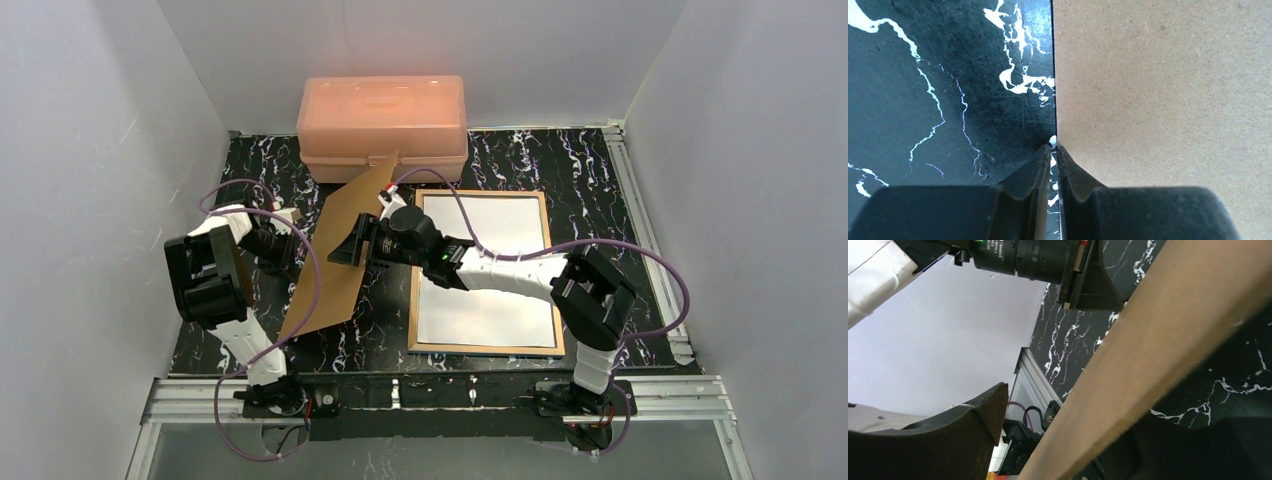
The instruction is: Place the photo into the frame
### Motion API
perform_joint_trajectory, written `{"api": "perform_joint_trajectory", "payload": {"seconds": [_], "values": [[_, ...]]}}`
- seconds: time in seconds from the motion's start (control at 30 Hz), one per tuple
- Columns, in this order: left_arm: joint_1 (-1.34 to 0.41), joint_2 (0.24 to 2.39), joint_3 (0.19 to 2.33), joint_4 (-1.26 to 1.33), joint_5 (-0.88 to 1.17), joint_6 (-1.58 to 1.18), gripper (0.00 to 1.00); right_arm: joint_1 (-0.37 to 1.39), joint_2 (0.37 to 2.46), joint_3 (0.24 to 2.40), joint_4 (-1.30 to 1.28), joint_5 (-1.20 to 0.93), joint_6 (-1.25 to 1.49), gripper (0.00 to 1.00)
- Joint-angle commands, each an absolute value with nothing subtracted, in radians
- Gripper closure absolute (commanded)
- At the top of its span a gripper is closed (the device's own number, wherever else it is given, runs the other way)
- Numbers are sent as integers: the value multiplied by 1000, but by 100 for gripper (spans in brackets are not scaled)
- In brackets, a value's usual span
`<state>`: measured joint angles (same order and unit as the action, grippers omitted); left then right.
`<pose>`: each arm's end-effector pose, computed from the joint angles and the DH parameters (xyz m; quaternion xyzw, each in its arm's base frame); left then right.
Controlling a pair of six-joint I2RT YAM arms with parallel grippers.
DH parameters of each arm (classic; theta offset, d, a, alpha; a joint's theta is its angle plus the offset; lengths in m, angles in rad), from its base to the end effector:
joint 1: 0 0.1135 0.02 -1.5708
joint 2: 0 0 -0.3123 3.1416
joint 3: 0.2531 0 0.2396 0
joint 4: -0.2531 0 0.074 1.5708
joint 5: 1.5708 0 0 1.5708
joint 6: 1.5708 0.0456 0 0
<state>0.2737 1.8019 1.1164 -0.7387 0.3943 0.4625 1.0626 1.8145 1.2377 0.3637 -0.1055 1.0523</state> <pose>0.3186 0.0713 0.2022 0.1065 0.9723 -0.1564 0.1373 0.2095 0.3860 0.3151 -0.0371 0.7770 0.5664 0.2722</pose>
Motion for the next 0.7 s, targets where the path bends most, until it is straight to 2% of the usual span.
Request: {"api": "perform_joint_trajectory", "payload": {"seconds": [0.0,0.33,0.53,0.67], "values": [[265,1828,1076,-825,423,457,90,1062,1752,1296,263,-9,996,33],[265,1808,1104,-837,424,444,90,1042,1637,1292,3,44,931,35],[265,1809,1101,-838,426,443,90,1036,1635,1316,-50,52,915,57],[265,1807,1105,-838,427,437,91,1032,1647,1352,-112,40,897,66]]}}
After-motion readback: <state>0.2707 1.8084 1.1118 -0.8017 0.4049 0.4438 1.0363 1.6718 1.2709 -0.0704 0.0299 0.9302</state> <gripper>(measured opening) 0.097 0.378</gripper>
